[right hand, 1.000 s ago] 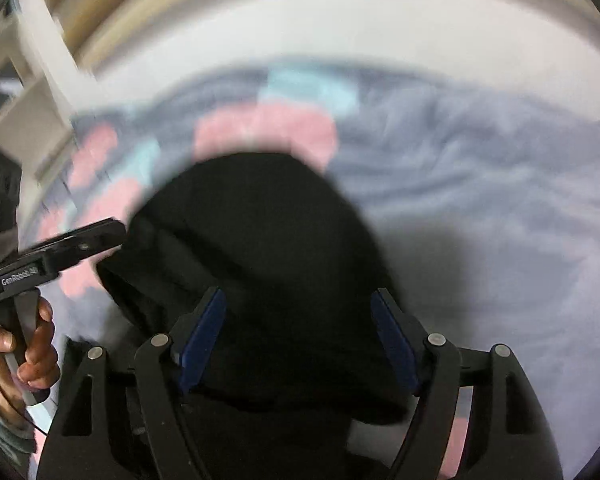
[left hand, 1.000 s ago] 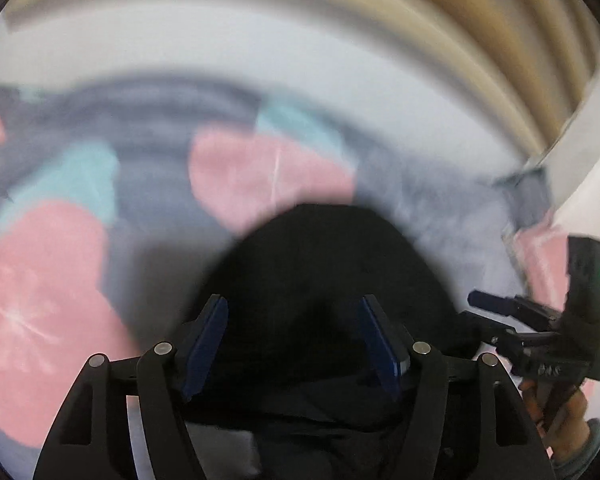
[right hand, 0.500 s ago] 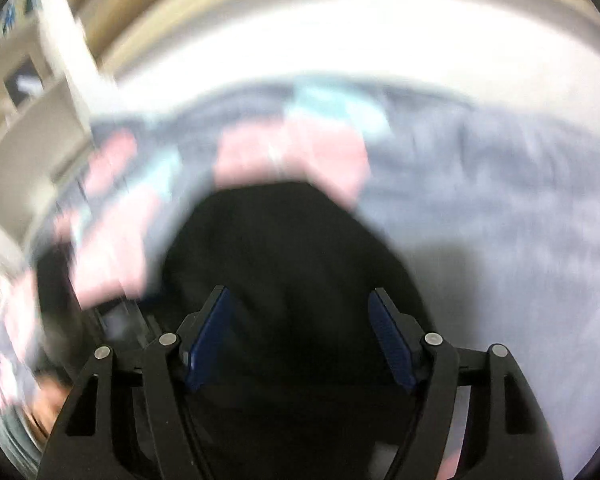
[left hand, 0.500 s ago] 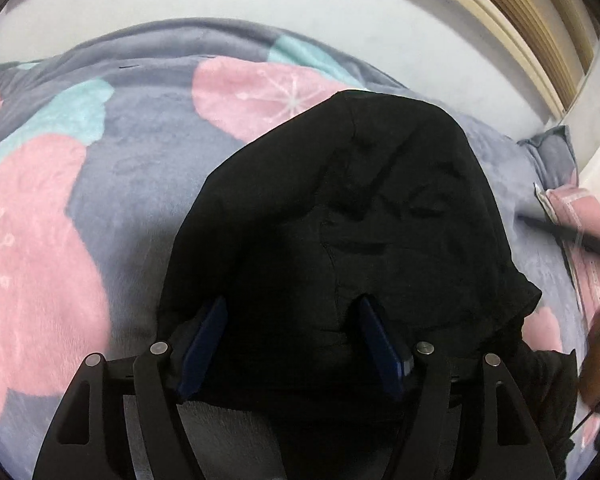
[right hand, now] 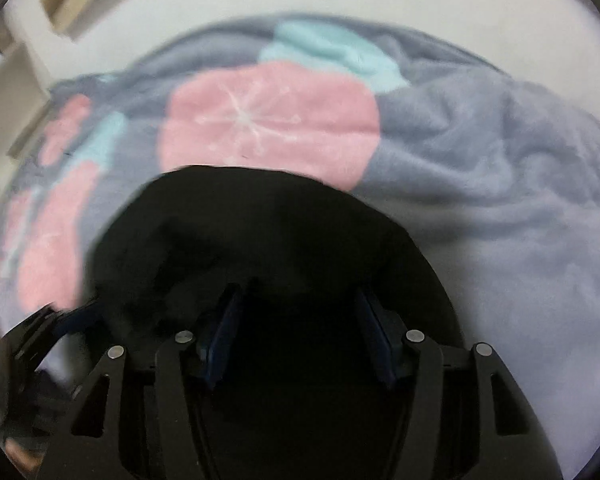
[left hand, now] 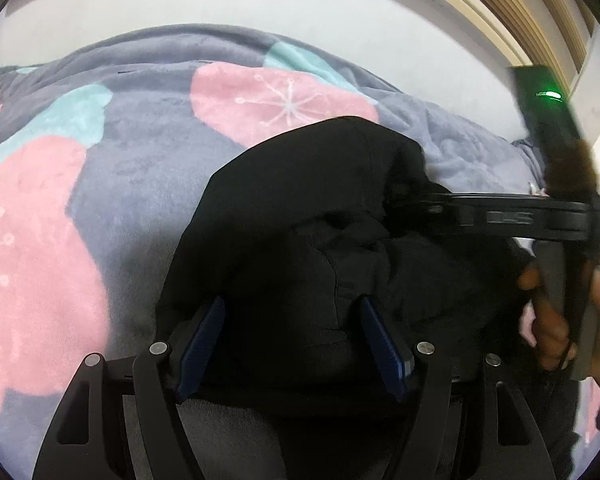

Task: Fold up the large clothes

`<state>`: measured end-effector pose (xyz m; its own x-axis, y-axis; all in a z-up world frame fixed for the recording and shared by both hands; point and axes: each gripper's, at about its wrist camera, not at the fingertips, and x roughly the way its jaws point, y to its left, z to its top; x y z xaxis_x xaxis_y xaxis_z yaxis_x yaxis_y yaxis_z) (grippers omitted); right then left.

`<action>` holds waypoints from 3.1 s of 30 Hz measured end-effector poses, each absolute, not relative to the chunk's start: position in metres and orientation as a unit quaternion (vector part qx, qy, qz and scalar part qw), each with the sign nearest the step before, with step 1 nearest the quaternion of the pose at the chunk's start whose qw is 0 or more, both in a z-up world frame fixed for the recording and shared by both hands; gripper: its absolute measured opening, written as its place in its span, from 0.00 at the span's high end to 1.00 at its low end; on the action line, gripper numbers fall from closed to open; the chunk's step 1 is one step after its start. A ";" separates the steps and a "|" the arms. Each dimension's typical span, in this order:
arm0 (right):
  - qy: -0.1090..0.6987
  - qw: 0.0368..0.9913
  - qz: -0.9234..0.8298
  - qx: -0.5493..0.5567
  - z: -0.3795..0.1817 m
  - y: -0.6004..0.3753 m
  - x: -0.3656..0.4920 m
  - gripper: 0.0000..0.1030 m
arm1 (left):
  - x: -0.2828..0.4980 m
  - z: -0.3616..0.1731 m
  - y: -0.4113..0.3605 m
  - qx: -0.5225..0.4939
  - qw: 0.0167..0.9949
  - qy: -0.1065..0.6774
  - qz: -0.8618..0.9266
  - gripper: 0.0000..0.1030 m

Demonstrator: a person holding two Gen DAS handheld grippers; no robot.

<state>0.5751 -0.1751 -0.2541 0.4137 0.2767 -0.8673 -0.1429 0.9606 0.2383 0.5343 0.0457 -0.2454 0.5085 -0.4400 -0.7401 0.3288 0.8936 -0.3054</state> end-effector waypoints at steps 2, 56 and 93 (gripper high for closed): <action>0.504 0.849 0.145 0.060 -0.220 -0.187 0.555 0.40 | 0.527 -0.224 0.056 -0.088 0.863 0.428 -0.254 0.30; 0.381 0.899 0.202 -0.069 -0.075 -0.193 0.281 0.82 | 0.332 -0.092 0.105 0.029 0.853 0.377 -0.359 0.79; 0.595 0.798 0.072 0.057 -0.213 -0.122 0.214 0.44 | 0.243 -0.236 0.083 -0.091 0.752 0.570 -0.319 0.45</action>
